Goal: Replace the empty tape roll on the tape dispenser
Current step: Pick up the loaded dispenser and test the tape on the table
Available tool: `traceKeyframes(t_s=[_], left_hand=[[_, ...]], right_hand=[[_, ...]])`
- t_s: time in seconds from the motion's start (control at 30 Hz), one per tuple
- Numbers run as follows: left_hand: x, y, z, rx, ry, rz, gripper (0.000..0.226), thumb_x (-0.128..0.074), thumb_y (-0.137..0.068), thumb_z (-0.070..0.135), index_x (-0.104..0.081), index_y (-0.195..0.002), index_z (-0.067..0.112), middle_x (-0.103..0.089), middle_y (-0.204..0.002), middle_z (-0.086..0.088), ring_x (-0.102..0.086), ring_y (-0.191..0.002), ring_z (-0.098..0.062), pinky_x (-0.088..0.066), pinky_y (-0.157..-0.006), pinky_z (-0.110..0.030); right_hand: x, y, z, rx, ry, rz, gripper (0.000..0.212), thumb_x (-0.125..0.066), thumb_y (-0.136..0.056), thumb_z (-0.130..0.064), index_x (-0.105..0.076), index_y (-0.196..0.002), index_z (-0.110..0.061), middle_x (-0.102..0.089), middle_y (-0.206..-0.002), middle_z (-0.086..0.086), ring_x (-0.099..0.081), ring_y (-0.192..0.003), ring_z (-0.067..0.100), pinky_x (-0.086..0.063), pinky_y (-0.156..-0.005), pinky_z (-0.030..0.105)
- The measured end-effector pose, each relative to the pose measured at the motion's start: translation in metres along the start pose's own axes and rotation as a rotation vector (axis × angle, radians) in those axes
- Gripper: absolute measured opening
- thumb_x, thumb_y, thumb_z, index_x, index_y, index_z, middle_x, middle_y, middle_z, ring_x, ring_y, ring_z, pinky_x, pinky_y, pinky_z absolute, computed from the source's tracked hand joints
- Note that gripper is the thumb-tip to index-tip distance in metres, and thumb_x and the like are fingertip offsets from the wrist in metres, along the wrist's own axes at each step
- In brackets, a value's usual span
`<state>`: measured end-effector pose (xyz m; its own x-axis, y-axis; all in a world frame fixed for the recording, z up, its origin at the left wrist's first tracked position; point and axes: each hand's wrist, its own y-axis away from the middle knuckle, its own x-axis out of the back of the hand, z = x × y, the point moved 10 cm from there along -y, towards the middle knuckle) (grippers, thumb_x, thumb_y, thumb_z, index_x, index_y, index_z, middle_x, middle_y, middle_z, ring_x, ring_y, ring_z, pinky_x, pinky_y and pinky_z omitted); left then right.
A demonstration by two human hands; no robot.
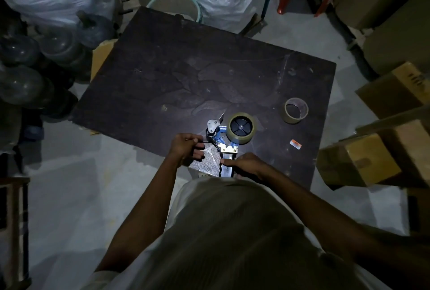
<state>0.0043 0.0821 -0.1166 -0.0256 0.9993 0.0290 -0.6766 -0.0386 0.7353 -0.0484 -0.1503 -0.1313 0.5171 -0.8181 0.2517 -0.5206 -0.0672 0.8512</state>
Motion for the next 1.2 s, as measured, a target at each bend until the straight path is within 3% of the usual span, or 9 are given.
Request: traceKeyframes(t_s=[0.13,0.2,0.3,0.37,0.47,0.73,0.83,0.97,1.2], left_hand=[[0.004,-0.010,-0.008,0.135,0.100,-0.031,0.031,-0.037,-0.103,0.004,-0.065,-0.109,-0.005,-0.070,-0.102,-0.023,-0.070,-0.078,-0.037,-0.064,-0.067,-0.045],[0.008,-0.011,-0.004,0.149,0.167,0.008,0.026,-0.039,-0.102,0.006,-0.064,-0.108,0.001,-0.065,-0.092,-0.017,-0.065,-0.070,-0.032,-0.061,-0.066,-0.044],[0.035,-0.011,0.009,0.027,0.264,0.309,0.031,-0.032,-0.096,-0.006,-0.062,-0.100,0.003,-0.057,-0.078,-0.013,-0.053,-0.049,-0.023,-0.053,-0.053,-0.038],[0.035,-0.008,0.007,0.051,0.352,0.343,0.030,-0.033,-0.092,-0.004,-0.059,-0.095,0.009,-0.055,-0.071,-0.010,-0.050,-0.048,-0.020,-0.051,-0.056,-0.037],[0.012,-0.002,-0.005,0.180,0.368,0.179,0.022,-0.036,-0.096,0.005,-0.051,-0.084,0.016,-0.043,-0.069,-0.004,-0.037,-0.054,-0.018,-0.039,-0.057,-0.032],[-0.018,0.000,-0.025,0.356,0.210,0.005,0.025,-0.051,-0.094,0.027,-0.067,-0.094,0.009,-0.069,-0.087,-0.011,-0.066,-0.078,-0.027,-0.057,-0.065,-0.036],[-0.030,0.002,-0.014,0.347,0.276,-0.028,0.029,-0.049,-0.096,0.027,-0.068,-0.109,0.009,-0.075,-0.101,-0.010,-0.070,-0.083,-0.027,-0.060,-0.062,-0.034],[-0.041,0.003,0.006,0.335,0.395,-0.068,0.022,-0.043,-0.100,0.022,-0.061,-0.099,0.009,-0.073,-0.099,-0.009,-0.070,-0.084,-0.026,-0.060,-0.059,-0.035],[-0.037,-0.008,0.024,0.344,0.492,-0.063,0.019,-0.056,-0.098,0.025,-0.057,-0.093,0.007,-0.068,-0.096,-0.015,-0.068,-0.083,-0.031,-0.062,-0.053,-0.037]], right_hand=[[-0.032,0.015,-0.012,-0.057,-0.454,-0.251,0.029,-0.078,-0.087,-0.037,-0.075,-0.096,-0.009,-0.077,-0.083,0.005,-0.070,-0.066,0.014,-0.053,-0.062,0.023],[-0.042,0.016,-0.016,-0.091,-0.625,-0.317,0.036,-0.079,-0.088,-0.027,-0.072,-0.112,-0.001,-0.075,-0.096,0.013,-0.072,-0.071,0.018,-0.058,-0.062,0.026],[-0.048,0.011,-0.013,-0.126,-0.732,-0.320,0.052,-0.083,-0.083,-0.023,-0.067,-0.126,0.000,-0.073,-0.104,0.015,-0.073,-0.076,0.019,-0.060,-0.065,0.030],[-0.049,0.009,-0.012,-0.137,-0.780,-0.320,0.045,-0.084,-0.081,-0.023,-0.070,-0.121,-0.007,-0.074,-0.103,0.013,-0.072,-0.076,0.020,-0.061,-0.067,0.032],[-0.053,0.009,-0.012,-0.156,-0.835,-0.341,0.027,-0.081,-0.085,-0.020,-0.074,-0.109,-0.010,-0.074,-0.103,0.014,-0.072,-0.081,0.024,-0.064,-0.076,0.038],[-0.049,0.015,-0.032,-0.094,-0.963,-0.439,0.006,-0.070,-0.089,-0.007,-0.065,-0.091,-0.005,-0.063,-0.081,0.011,-0.062,-0.072,0.025,-0.056,-0.072,0.038],[-0.047,0.017,-0.039,-0.097,-1.062,-0.452,0.011,-0.065,-0.088,-0.006,-0.063,-0.078,-0.004,-0.061,-0.070,0.008,-0.058,-0.061,0.019,-0.054,-0.064,0.030],[-0.038,0.021,-0.055,-0.041,-1.143,-0.460,0.018,-0.066,-0.087,-0.011,-0.055,-0.073,-0.011,-0.053,-0.060,0.001,-0.050,-0.053,0.013,-0.047,-0.056,0.025],[0.000,0.028,-0.057,0.090,-0.898,-0.120,0.020,-0.072,-0.084,-0.017,-0.061,-0.068,-0.012,-0.051,-0.061,0.006,-0.049,-0.048,0.019,-0.044,-0.048,0.029]])
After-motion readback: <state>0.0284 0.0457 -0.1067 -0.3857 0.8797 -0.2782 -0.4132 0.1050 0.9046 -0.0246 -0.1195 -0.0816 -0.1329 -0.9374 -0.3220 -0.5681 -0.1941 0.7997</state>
